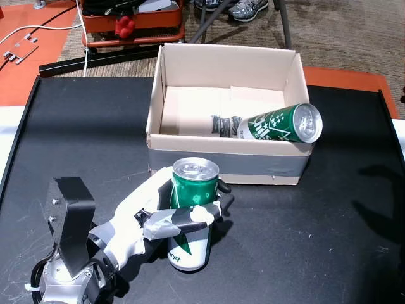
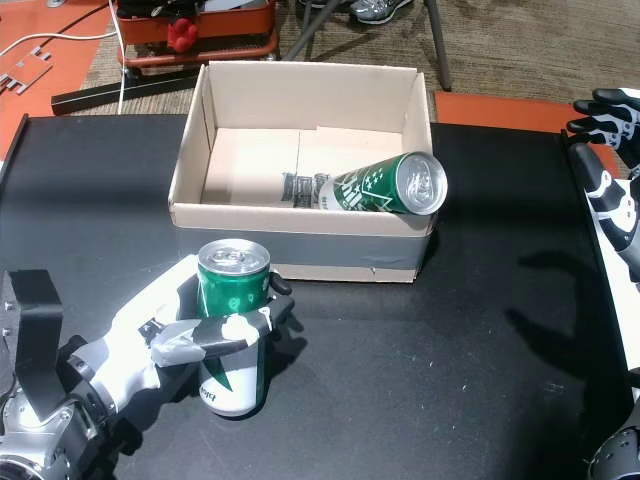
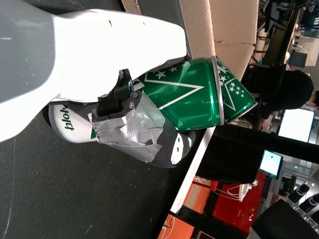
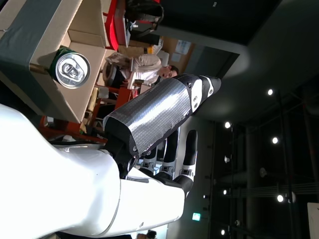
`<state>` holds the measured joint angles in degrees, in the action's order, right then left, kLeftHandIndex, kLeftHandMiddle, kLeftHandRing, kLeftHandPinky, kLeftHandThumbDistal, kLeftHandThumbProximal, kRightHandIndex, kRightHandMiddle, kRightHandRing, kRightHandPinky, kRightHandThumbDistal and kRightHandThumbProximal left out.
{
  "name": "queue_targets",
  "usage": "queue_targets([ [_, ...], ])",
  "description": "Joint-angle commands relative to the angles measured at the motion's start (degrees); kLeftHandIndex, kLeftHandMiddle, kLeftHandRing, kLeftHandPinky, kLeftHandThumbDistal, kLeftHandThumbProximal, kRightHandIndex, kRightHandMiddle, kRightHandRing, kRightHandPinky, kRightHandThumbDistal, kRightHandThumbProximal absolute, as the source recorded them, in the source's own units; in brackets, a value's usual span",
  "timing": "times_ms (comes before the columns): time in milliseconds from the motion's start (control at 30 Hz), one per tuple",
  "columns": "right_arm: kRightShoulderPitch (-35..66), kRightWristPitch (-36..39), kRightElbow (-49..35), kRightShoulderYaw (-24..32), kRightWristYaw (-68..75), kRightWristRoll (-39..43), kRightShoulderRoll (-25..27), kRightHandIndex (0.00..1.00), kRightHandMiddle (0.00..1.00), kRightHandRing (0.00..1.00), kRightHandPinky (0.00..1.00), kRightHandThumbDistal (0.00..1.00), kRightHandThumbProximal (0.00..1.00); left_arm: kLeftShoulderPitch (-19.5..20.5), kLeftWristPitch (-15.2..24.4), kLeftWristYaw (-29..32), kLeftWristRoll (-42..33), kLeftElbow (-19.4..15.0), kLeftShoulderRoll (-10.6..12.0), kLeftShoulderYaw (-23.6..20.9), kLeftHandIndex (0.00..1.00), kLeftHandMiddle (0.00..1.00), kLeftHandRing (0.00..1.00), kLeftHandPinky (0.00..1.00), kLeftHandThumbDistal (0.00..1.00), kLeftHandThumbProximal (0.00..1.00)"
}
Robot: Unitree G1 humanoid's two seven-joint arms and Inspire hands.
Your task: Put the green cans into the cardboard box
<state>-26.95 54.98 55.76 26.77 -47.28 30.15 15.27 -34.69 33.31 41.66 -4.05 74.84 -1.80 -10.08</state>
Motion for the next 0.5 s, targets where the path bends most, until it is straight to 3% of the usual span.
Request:
queue_targets([
  [0,-0.9,-0.31,0.16,0.35,-0.08,0.5,-0.36,0.42,0.46,0.53,0.55,1.0,0.34,0.24,-0.56,0.14,-0.12,0.3,-0.04,-0.38,0.23,0.27,0.3,0.34,0.15,0.0],
  [467,-0.98,-0.07,0.3,0.43,0.14,0.31,-0.44,0.41,0.45,0.53,0.55,1.0,0.33,0.25,-0.8,-0.8,-0.18,0.41,0.13,-1.39,0.28,0.26,0.28,0.31,0.11,0.0],
])
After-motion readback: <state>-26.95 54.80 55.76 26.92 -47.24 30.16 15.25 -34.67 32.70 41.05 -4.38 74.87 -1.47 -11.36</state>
